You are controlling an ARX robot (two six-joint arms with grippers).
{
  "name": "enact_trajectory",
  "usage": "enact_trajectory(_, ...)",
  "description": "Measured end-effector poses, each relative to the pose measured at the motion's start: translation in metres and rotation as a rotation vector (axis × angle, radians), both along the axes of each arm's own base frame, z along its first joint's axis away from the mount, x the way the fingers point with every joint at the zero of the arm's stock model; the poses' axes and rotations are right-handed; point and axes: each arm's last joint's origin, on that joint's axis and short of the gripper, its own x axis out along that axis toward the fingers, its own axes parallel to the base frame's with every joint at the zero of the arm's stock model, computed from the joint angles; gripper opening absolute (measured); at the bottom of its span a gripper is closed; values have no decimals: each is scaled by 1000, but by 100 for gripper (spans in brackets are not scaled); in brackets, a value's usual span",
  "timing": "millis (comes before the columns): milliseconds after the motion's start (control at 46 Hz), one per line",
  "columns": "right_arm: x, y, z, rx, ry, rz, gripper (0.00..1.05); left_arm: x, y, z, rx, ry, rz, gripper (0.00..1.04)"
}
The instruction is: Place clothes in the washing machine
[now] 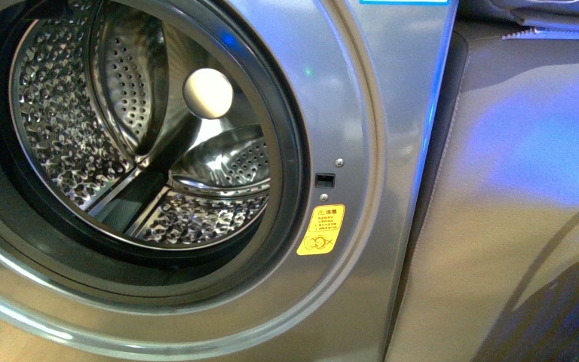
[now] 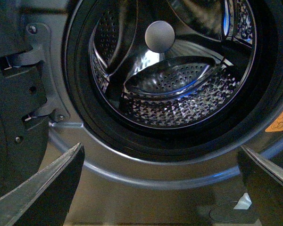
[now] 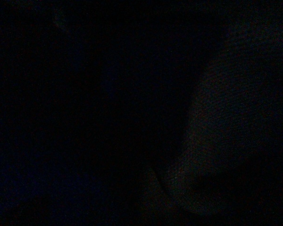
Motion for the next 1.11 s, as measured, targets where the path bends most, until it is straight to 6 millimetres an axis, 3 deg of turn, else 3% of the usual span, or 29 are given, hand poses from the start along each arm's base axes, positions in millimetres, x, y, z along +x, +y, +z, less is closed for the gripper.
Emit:
enact_trajectory(65, 0, -2, 1, 2, -12, -21, 53, 0, 0, 0, 0, 0, 0, 98)
enact_trajectory(304, 0, -5, 17, 8, -41, -84, 20, 0, 0, 0, 0, 0, 0, 98)
enact_trajectory(413, 3, -7, 30, 7, -61, -104, 10, 0, 0, 0, 0, 0, 0, 98)
enact_trajectory(521, 6, -10, 51, -16, -105, -108, 7, 0, 0, 0, 0, 0, 0, 98)
enact_trajectory(825, 6, -18, 157, -128, -292, -107, 6, 0, 0, 0, 0, 0, 0, 98)
enact_trajectory(1108, -3, -4, 280, -219, -580, -46, 6, 0, 0, 0, 0, 0, 0, 98)
